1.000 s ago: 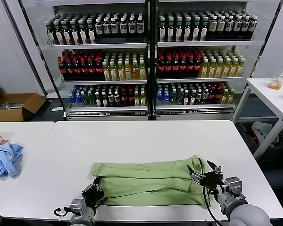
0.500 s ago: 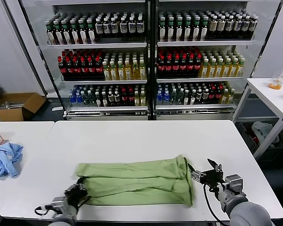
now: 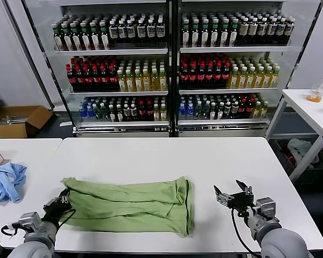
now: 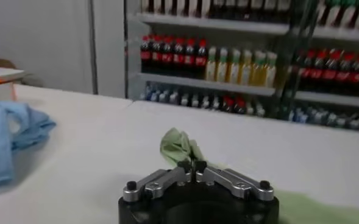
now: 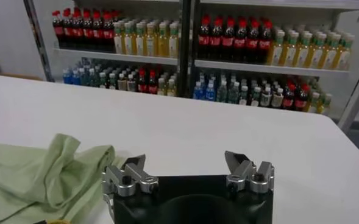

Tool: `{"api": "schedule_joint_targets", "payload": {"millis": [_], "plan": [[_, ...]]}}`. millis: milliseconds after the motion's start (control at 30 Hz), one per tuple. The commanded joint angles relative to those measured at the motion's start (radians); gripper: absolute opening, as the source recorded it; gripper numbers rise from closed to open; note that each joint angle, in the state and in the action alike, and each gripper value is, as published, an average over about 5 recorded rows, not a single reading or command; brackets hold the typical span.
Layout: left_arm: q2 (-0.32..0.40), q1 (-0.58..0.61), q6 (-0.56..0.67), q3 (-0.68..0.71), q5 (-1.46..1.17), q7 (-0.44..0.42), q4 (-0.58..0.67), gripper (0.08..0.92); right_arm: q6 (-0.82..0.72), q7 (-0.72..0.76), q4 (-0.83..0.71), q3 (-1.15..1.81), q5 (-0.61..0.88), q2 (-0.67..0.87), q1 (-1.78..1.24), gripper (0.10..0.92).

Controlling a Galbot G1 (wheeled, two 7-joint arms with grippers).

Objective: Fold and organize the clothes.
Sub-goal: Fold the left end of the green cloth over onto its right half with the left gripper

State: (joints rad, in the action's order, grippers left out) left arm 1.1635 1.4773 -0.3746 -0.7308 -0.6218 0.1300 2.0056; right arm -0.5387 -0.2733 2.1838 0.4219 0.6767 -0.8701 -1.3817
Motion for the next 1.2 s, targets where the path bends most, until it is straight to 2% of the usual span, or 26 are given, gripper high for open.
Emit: {"api": "schedule_joint_targets", "payload": {"millis": [33, 267, 533, 733, 967, 1200], "plan": [[0.066, -0.026, -0.020, 0.157, -0.132, -0.054, 0.147, 0.103, -0.001, 0.000, -0.005, 0.002, 0.001, 0.003, 0.003, 0.823], [0.169, -0.101, -0.040, 0.360, -0.152, -0.054, 0.184, 0.102, 0.000, 0.000, -0.024, 0.010, 0.004, 0.007, 0.006, 0.823], [0.326, -0.205, -0.047, 0.605, -0.084, -0.012, 0.014, 0.103, 0.000, 0.000, -0.041, 0.010, 0.003, 0.002, 0.007, 0.823], [0.446, -0.221, -0.035, 0.726, 0.005, 0.006, -0.107, 0.104, 0.001, 0.001, -0.044, 0.013, 0.004, 0.001, 0.006, 0.823], [0.484, -0.253, -0.013, 0.764, 0.101, 0.014, -0.189, 0.129, 0.003, 0.003, -0.050, 0.016, 0.004, 0.002, 0.004, 0.823], [0.478, -0.286, 0.001, 0.755, 0.177, -0.006, -0.252, 0.309, 0.004, 0.003, -0.052, 0.007, 0.002, -0.003, 0.009, 0.823]]}}
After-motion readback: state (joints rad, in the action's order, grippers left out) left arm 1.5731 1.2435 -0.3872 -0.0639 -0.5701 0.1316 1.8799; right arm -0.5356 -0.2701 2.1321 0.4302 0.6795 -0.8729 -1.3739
